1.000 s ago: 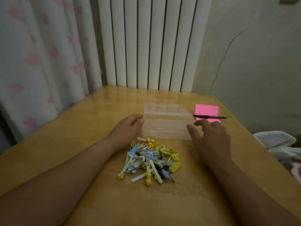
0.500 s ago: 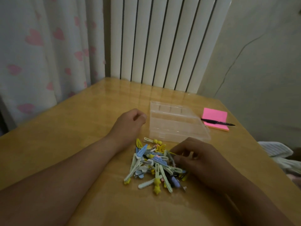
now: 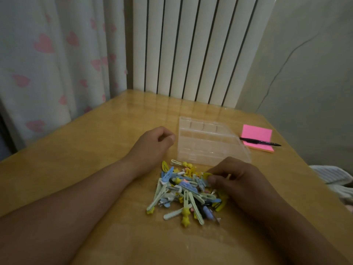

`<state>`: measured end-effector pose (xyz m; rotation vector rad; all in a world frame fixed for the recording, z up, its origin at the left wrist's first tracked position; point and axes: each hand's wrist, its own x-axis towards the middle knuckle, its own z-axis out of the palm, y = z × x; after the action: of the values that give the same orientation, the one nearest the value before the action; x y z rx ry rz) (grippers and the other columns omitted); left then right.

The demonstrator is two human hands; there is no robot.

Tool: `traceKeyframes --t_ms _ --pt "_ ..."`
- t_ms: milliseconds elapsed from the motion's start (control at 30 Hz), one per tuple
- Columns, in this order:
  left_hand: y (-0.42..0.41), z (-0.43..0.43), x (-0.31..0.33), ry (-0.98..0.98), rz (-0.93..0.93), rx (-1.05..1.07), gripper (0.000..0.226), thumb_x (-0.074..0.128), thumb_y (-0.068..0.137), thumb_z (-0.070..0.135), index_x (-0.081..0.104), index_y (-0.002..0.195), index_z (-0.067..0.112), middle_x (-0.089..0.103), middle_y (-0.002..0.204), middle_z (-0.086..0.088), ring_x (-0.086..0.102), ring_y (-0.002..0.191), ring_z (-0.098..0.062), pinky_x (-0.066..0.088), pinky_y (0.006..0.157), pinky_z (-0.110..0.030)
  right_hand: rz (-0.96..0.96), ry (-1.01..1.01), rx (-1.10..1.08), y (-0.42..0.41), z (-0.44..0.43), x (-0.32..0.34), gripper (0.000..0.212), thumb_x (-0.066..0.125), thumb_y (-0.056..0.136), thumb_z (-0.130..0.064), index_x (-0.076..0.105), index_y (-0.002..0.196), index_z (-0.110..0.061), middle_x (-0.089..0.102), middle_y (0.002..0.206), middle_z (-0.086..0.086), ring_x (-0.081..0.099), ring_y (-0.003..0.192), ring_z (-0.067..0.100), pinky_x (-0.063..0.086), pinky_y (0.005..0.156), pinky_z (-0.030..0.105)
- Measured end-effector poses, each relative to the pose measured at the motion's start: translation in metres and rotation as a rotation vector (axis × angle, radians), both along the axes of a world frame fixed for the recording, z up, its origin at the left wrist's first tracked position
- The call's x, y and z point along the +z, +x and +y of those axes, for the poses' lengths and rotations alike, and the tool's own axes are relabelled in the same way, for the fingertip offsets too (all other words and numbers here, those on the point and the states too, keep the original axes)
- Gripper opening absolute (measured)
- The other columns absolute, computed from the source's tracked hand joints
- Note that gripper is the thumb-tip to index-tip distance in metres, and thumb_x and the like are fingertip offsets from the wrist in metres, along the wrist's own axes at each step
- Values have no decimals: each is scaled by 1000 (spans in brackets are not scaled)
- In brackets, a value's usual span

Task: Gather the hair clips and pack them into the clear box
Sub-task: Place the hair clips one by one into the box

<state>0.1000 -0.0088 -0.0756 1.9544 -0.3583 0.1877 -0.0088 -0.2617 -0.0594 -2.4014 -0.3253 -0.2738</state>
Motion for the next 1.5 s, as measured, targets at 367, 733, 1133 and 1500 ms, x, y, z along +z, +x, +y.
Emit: traceKeyframes --t_ms 367,733,1133,1500 --pt "-2 -3 -7 176 13 -134 47 65 102 40 55 148 33 62 124 18 59 116 2 50 98 -22 9 290 -165 13 -19 47 9 74 96 -20 78 98 -28 75 80 -7 66 68 2 47 67 23" --pt "-4 -2 -7 182 -40 -135 41 66 102 39 60 142 32 61 119 16 58 113 1 51 96 -24 132 119 -232 157 33 41 18 83 86 -16 67 94 -17 75 89 6 73 83 27 55 59 37" --pt "2 -3 -10 198 -57 -161 43 66 101 40 58 141 26 59 127 8 57 115 -6 53 101 -36 337 -33 -258 177 66 30 7 73 85 -8 79 82 -6 78 80 17 65 64 22 46 50 27" --pt "3 -3 -10 223 -58 -159 45 66 101 43 56 142 29 58 125 10 57 114 -6 54 99 -37 236 -48 -316 164 66 27 12 73 86 -17 82 87 -9 78 84 7 71 77 23 56 67 35"
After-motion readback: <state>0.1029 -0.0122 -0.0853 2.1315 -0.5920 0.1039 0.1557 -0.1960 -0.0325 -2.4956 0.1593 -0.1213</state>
